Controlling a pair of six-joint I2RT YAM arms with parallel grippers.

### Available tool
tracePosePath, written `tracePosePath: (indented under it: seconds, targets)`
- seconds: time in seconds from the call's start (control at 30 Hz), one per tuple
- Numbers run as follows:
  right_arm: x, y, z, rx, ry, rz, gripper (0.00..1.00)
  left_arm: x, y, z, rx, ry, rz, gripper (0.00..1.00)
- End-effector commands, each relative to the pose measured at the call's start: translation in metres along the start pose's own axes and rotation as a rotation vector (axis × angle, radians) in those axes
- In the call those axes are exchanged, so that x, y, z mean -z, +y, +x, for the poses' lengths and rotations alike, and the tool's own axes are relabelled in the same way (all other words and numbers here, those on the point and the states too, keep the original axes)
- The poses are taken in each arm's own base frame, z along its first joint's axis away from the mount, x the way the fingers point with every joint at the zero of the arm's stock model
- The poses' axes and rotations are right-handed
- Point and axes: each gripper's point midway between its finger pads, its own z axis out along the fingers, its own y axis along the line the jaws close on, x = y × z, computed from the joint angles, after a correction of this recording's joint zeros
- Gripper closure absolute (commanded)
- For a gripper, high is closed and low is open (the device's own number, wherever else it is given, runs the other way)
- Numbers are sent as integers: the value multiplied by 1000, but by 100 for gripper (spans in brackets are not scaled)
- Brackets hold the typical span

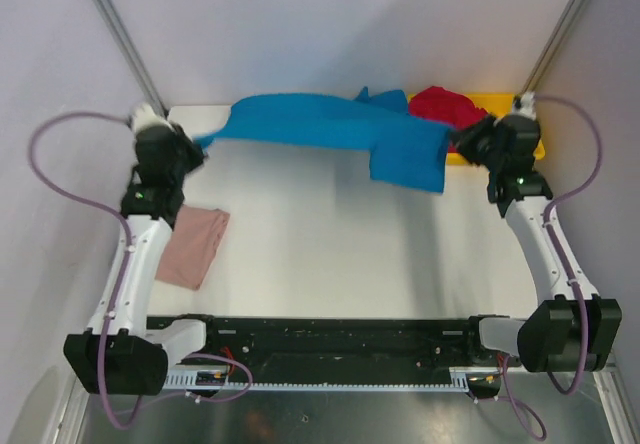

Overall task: Fold and stack the t-shirts
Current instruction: Flatten out the tshirt

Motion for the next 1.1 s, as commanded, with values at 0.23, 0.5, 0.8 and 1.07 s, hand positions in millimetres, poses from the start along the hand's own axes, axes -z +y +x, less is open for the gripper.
tracePosePath:
  seconds: [0.23,0.5,0.8,1.07]
  targets:
    - [88,-184,205,-70,554,450,100,60,147,270,121,563,-326,100]
    - [101,-216,228,-64,647,534,98,74,165,289,121,580,-375,100]
    - [92,-200,199,-58,562,519,100,72,159,288,120,594,-351,100]
    - [93,-207,194,-45,548,536,100,82,164,294,122,587,-369,100]
